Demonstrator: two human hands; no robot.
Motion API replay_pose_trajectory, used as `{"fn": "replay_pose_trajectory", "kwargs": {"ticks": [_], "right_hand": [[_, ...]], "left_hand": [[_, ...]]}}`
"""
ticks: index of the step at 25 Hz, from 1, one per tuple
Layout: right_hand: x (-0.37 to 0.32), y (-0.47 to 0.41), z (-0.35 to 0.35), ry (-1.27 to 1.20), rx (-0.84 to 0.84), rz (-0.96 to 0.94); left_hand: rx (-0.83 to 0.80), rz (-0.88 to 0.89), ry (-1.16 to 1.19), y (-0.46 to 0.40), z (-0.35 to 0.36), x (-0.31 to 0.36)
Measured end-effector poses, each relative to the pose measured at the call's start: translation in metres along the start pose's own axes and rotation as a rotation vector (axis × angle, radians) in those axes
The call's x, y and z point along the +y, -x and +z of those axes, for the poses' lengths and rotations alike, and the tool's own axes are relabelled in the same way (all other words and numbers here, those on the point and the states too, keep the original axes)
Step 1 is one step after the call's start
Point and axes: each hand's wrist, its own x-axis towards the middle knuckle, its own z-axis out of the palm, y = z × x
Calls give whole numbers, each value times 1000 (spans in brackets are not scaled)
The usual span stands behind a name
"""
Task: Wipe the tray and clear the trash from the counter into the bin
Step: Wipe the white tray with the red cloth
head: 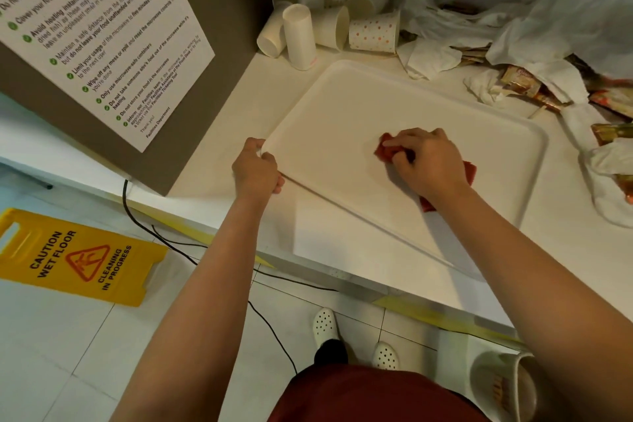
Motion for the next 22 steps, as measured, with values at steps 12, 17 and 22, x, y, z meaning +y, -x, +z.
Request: {"fn": "replay_pose_trajectory", "kwargs": {"ticks": [12,17,22], "right_hand": [[-62,34,10,-43,-362,-206],[-40,34,1,-206,-349,-208],[-8,41,-15,-172,-189,-145]], "left_hand": [[39,5,-59,0,3,1],[38,-3,-60,1,6,1],[43,1,-68,1,3,1]]}}
